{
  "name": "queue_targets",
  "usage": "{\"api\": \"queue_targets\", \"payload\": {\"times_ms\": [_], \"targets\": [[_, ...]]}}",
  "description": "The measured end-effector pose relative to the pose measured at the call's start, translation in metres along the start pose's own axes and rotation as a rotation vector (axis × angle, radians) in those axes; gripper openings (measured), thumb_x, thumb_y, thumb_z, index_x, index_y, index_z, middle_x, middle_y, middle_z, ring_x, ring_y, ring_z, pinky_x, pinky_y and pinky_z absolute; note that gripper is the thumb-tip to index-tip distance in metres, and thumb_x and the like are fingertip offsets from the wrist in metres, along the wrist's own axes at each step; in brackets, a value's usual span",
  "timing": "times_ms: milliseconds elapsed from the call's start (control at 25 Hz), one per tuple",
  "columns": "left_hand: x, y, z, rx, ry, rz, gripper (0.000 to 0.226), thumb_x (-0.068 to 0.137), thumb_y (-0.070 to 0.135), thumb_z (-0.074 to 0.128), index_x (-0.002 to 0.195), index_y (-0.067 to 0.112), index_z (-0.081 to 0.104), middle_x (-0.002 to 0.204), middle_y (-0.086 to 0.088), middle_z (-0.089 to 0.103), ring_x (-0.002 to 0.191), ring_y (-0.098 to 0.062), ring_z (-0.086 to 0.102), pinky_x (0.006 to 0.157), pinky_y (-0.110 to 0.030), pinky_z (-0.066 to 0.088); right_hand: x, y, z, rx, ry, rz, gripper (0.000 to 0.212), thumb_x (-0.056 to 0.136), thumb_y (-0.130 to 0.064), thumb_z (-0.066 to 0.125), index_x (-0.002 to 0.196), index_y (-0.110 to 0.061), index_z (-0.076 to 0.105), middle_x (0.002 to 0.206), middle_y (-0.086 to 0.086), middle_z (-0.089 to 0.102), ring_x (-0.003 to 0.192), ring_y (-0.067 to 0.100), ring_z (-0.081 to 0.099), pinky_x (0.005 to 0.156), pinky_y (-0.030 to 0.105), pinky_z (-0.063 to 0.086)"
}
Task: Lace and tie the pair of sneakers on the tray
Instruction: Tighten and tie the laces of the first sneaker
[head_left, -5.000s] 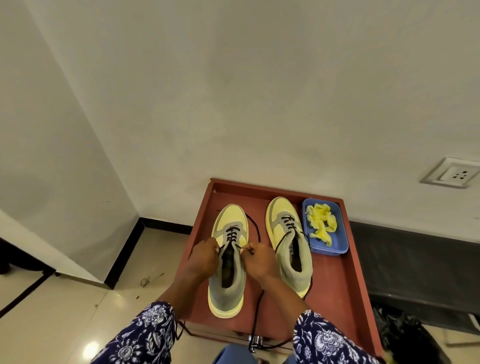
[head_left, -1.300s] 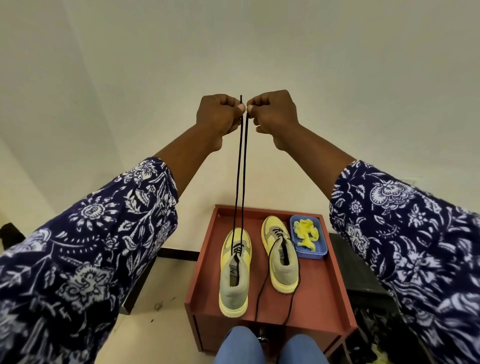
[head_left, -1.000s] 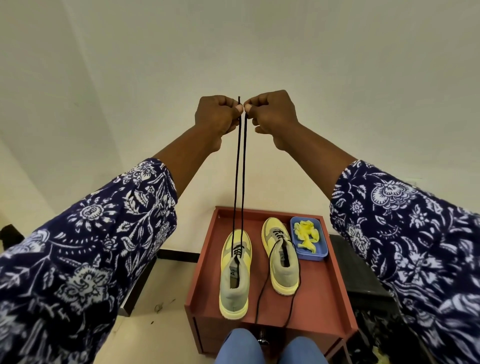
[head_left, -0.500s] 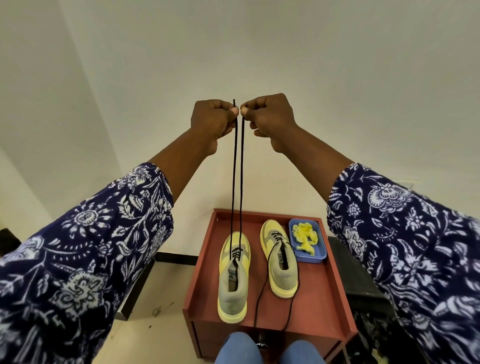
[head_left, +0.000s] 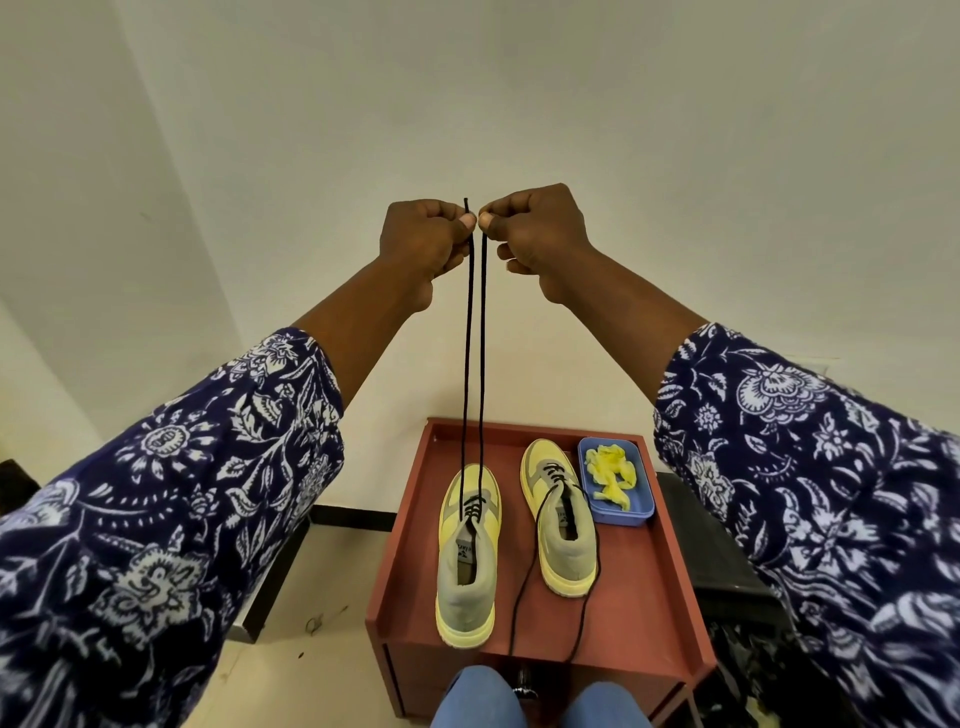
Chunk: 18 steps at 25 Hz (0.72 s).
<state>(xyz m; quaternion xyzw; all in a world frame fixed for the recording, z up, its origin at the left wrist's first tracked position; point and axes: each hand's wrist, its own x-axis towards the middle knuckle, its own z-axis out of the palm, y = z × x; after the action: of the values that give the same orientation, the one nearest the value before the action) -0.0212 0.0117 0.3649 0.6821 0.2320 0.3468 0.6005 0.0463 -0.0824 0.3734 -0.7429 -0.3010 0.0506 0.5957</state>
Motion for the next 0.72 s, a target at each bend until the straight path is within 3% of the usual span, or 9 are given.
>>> {"api": "queue_targets", "payload": {"times_ms": [520, 720], "targets": [[0.012, -0.030, 0.003, 0.000, -0.021, -0.036, 0.011, 0.088, 0.010, 0.061, 0.098, 0.006, 0.064, 0.083, -0.002, 0.062, 0.073, -0.011, 0.061, 0.074, -0.021, 0.055, 0.007, 0.029, 0.005, -0.023, -0.012, 0.029, 0.010, 0.085, -0.015, 0.064, 0.092, -0.011, 0.069, 0.078, 0.002, 0.063, 0.060, 0.014, 0.054, 0.053, 0.023, 0.046], [0.017, -0.078, -0.007, 0.055, 0.017, -0.106, 0.005, 0.087, 0.012, 0.063, 0.081, 0.012, 0.063, 0.082, -0.002, 0.061, 0.069, -0.013, 0.058, 0.075, -0.024, 0.054, 0.006, 0.071, 0.007, -0.052, -0.022, 0.108, 0.007, 0.084, -0.013, 0.063, 0.088, -0.011, 0.069, 0.079, 0.003, 0.063, 0.058, 0.015, 0.054, 0.055, 0.025, 0.047]]}}
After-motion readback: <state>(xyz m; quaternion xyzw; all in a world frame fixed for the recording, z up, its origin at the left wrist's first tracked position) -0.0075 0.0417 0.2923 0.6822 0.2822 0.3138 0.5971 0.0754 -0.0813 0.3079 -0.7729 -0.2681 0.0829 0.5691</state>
